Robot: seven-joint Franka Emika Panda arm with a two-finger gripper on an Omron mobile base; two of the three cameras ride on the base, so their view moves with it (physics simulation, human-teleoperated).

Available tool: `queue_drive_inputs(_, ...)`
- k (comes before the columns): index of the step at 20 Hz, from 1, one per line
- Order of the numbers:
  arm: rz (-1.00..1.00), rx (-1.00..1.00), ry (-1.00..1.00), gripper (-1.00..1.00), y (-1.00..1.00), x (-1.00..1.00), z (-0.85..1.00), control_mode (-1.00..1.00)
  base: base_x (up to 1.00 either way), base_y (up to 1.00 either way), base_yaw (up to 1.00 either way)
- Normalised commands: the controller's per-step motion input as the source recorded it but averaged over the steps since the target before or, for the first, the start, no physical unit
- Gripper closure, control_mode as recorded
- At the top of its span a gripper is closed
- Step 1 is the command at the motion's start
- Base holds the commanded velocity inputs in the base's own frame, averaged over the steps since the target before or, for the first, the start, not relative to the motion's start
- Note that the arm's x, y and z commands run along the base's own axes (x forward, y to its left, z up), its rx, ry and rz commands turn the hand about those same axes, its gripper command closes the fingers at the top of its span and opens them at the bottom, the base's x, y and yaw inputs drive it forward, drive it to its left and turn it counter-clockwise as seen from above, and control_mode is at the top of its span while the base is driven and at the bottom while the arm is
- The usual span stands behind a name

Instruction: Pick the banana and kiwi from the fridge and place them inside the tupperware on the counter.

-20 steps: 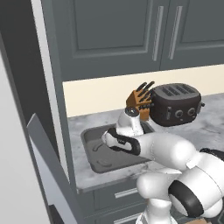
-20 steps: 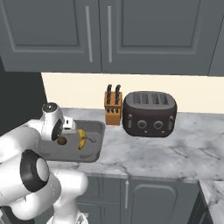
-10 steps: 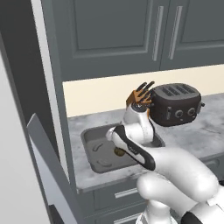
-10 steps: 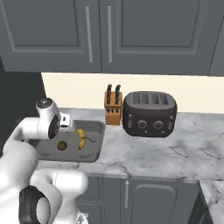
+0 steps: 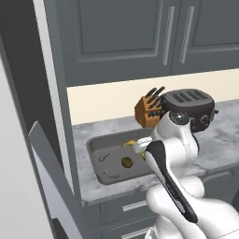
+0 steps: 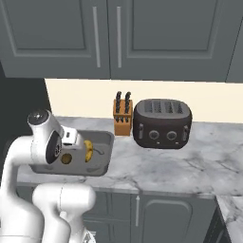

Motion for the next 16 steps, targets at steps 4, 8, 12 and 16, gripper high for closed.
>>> queue_drive_inputs(4, -0.06, 0.02, -0.11, -1.0, -0.61, -0.86, 0.75, -1.0, 0.0, 0.0, 0.0)
queue_drive_inputs(8, -0.02, 0.01, -0.21, -1.0, -0.65, -0.9, 0.45, -1.0, 0.0, 0.0, 0.0)
queue_drive_inputs(12, 0.0, 0.03, -0.27, -1.0, -0.71, -0.99, 0.29, -1.0, 0.0, 0.0, 0.0)
queue_drive_inputs(16, 0.0, 0.04, -0.23, -1.0, -0.67, -0.87, 0.42, -1.0, 0.0, 0.0, 0.0)
